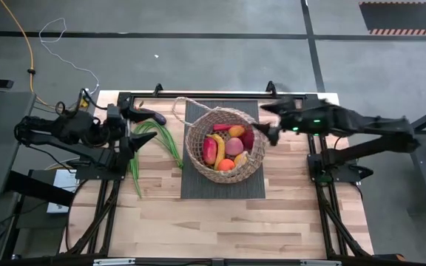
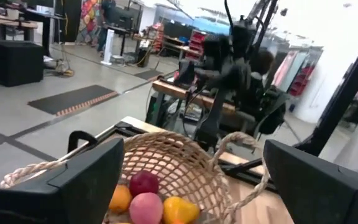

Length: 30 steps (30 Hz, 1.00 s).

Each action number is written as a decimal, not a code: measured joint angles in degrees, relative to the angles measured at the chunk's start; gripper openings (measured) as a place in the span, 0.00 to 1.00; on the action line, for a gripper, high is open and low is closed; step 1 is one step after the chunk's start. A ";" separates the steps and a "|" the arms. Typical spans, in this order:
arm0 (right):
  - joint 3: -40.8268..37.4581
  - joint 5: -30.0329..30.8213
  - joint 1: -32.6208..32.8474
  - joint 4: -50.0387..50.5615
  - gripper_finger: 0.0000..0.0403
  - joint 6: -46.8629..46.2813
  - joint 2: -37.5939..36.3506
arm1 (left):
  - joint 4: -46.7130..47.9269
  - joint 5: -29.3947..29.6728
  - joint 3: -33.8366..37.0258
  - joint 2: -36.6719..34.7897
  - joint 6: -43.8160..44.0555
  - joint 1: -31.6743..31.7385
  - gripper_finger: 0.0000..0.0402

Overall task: Build produce basket
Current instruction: Put the eggplant into the woven basket

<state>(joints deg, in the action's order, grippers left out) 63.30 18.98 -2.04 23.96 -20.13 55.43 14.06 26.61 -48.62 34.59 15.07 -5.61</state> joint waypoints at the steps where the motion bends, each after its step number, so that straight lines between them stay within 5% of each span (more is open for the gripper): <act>1: -1.66 1.39 0.00 -2.04 0.96 -1.15 -2.21 | 0.25 0.00 0.00 0.22 -0.41 0.00 0.93; 9: -9.74 6.01 0.04 -13.16 0.96 -9.21 -12.76 | 0.74 2.55 0.00 2.35 -2.27 0.00 0.93; 17: -12.82 12.19 0.02 -11.82 0.96 -12.36 -11.82 | 0.76 2.24 0.00 2.53 -5.22 0.00 0.93; 26: -12.82 -4.34 0.04 -14.55 0.96 3.38 -4.59 | 1.56 -9.55 -1.40 2.47 1.14 4.32 0.93; 30: -12.82 -7.57 0.04 -14.72 0.96 3.65 -2.96 | 5.08 -9.58 -2.40 3.26 0.72 6.95 0.93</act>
<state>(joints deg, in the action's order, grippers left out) 50.48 11.42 -2.00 9.23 -16.48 52.47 19.13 17.03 -51.02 37.85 15.79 1.34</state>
